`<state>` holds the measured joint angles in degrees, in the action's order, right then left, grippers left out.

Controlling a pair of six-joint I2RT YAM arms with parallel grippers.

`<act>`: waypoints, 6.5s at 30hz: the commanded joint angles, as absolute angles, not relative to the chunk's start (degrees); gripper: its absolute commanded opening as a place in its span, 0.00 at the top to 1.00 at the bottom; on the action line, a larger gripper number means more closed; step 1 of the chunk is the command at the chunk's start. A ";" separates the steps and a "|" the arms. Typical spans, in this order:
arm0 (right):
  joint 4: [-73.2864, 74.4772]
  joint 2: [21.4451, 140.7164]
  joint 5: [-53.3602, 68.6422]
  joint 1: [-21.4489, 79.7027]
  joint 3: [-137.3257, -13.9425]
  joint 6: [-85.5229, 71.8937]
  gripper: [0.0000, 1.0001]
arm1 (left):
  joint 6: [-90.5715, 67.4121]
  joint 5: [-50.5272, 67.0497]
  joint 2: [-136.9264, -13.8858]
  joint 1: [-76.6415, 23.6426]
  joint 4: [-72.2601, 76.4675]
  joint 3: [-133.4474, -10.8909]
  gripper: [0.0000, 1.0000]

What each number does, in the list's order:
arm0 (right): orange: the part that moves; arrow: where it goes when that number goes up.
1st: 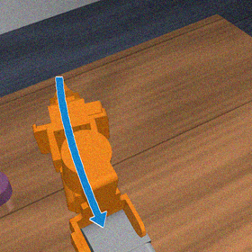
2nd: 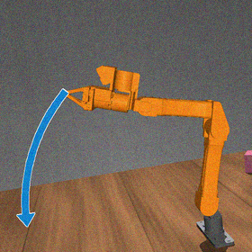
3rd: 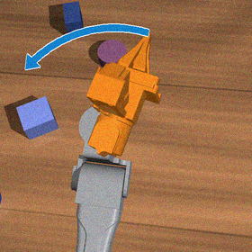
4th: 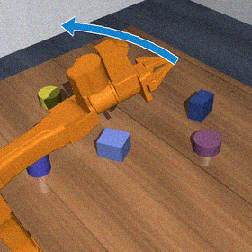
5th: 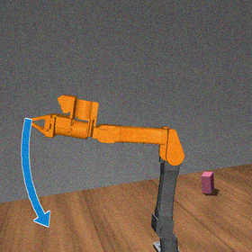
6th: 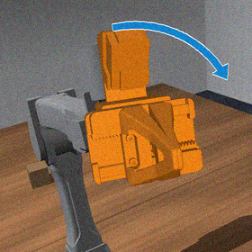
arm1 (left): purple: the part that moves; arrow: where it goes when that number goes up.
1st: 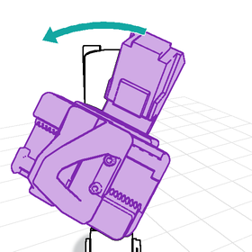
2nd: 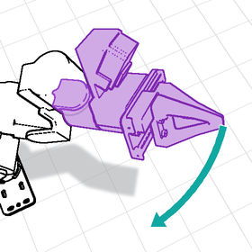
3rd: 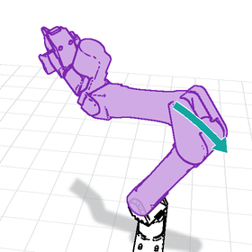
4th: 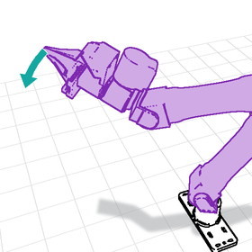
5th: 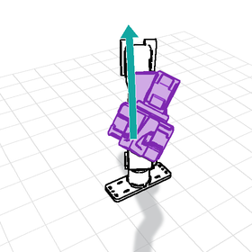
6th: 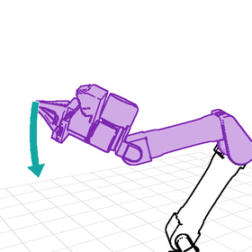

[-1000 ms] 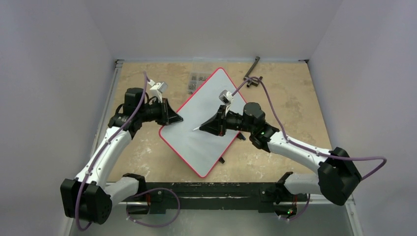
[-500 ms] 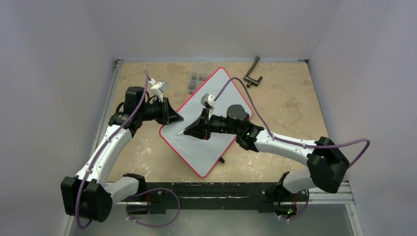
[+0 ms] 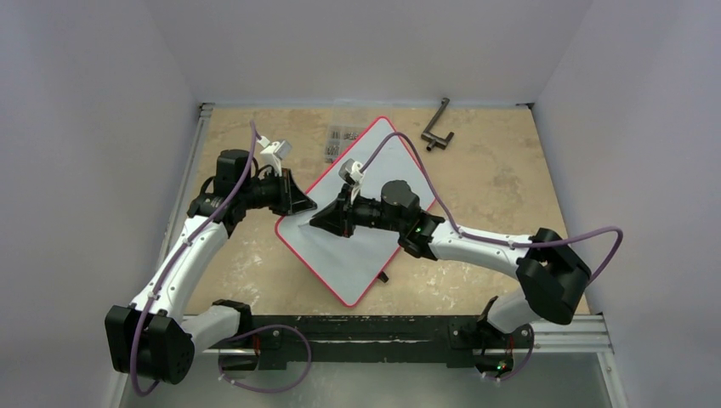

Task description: Write a sentence on the whiteboard

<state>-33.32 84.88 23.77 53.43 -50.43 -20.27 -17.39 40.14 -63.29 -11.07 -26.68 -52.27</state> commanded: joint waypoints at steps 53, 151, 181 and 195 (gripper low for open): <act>-29.31 75.35 17.99 57.66 -49.79 -18.51 1.00 | -7.03 30.05 -62.89 -11.16 -29.62 -52.03 1.00; -22.92 81.17 14.25 58.36 -44.61 -18.58 1.00 | -7.39 30.12 -62.22 -11.15 -29.62 -51.36 1.00; -19.02 67.52 -0.24 58.34 -45.02 -18.08 1.00 | -7.20 31.34 -61.41 -11.25 -29.66 -51.46 1.00; -20.06 68.58 4.04 56.07 -45.50 -20.20 1.00 | -7.38 31.75 -60.97 -11.25 -29.68 -51.47 1.00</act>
